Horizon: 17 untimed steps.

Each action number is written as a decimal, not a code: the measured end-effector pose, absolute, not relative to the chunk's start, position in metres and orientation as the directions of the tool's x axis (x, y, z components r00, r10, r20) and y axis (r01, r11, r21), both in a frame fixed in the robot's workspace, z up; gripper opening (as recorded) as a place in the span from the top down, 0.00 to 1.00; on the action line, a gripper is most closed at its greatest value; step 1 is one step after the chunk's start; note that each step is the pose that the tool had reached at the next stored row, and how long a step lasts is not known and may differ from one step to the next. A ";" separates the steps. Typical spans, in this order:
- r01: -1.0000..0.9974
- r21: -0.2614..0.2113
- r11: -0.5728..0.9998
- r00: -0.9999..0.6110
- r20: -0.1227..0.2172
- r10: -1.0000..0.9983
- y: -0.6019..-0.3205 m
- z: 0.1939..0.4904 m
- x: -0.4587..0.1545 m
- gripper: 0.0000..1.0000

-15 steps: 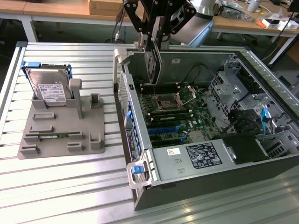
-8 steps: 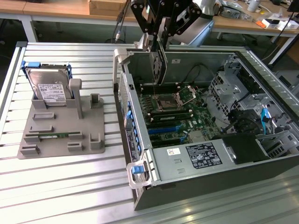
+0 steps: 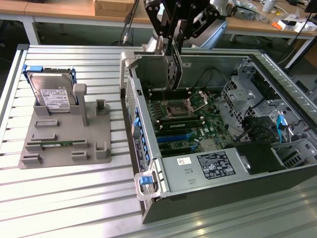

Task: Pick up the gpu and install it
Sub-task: 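Pick up the gpu and move the gpu toward the slot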

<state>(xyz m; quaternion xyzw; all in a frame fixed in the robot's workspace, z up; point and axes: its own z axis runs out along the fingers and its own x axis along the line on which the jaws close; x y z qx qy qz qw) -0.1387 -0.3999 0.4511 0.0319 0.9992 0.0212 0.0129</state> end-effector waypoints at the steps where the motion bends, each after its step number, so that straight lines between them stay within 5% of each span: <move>1: 0.063 0.043 0.997 -0.998 -0.025 0.064 -0.400 0.451 -0.137 0.74; 17: 0.063 0.040 0.997 -0.998 -0.025 0.064 -0.400 0.442 -0.103 0.74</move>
